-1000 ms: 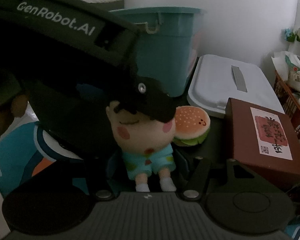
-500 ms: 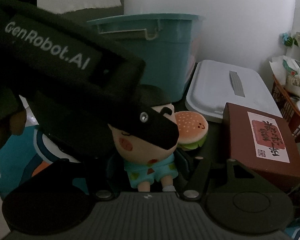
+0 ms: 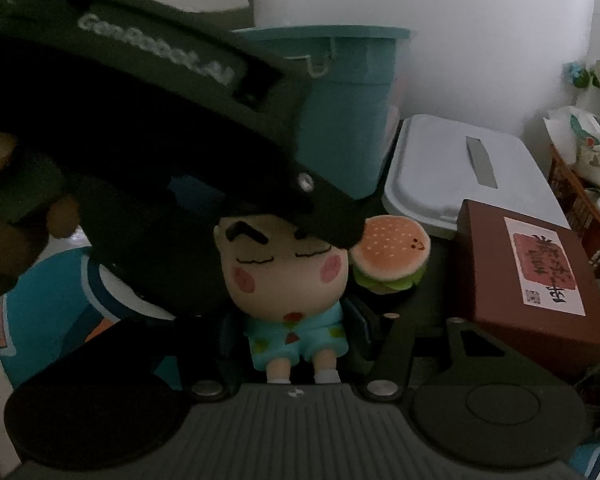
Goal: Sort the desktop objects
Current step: 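Close the left gripper on the Shin-chan figure's head, then lift the Shin-chan figure off the table with the left gripper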
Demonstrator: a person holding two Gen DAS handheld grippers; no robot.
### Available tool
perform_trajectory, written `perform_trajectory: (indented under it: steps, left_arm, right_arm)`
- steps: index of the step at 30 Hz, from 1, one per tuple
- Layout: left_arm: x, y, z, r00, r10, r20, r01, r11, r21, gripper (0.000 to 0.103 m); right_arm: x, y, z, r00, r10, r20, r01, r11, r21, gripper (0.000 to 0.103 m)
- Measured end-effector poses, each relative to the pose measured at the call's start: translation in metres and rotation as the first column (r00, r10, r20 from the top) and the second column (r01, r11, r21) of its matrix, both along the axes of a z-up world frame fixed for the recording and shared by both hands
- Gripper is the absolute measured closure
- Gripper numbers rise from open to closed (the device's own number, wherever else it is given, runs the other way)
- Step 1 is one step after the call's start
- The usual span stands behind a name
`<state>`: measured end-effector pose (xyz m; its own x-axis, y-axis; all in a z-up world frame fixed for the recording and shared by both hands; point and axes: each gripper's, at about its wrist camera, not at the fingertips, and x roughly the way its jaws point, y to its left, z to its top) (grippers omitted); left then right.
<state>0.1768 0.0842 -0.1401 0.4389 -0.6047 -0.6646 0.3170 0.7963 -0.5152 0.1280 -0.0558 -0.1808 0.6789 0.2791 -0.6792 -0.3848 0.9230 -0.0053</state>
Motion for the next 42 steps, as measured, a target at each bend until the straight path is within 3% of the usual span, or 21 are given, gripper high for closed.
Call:
perform_trajectory:
  steps: [7,13,20,29,36,42]
  left_arm:
    - [0.0,-0.001,-0.001,1.0,-0.014,-0.005,0.014,1.0,-0.006,0.032]
    - [0.0,0.0,0.001,1.0,-0.012,0.01,0.012,1.0,-0.017,0.032]
    - [-0.001,0.001,0.014,0.998,-0.027,0.06,0.031,0.997,-0.067,0.031]
    - [-0.01,-0.012,0.025,0.993,-0.07,0.097,0.078,0.994,-0.077,0.031]
    - [-0.016,-0.018,0.032,0.987,-0.095,0.131,0.112,0.986,-0.126,0.031]
    - [-0.017,-0.023,0.031,0.985,-0.102,0.139,0.117,0.988,-0.104,0.031]
  right_arm:
    - [0.002,-0.003,-0.002,1.0,0.005,0.014,-0.005,1.0,0.028,0.04]
    - [0.005,-0.008,-0.002,1.0,-0.02,-0.009,0.02,0.997,0.071,0.044]
    - [0.002,-0.015,0.018,0.998,-0.059,-0.012,0.06,0.992,0.11,0.044]
    - [-0.008,-0.037,0.046,0.992,-0.124,0.005,0.123,0.989,0.081,0.044]
    - [-0.015,-0.051,0.075,0.994,-0.098,0.043,0.099,0.995,-0.007,0.044]
    - [-0.023,-0.063,0.068,0.989,-0.14,0.039,0.138,0.99,0.04,0.045]
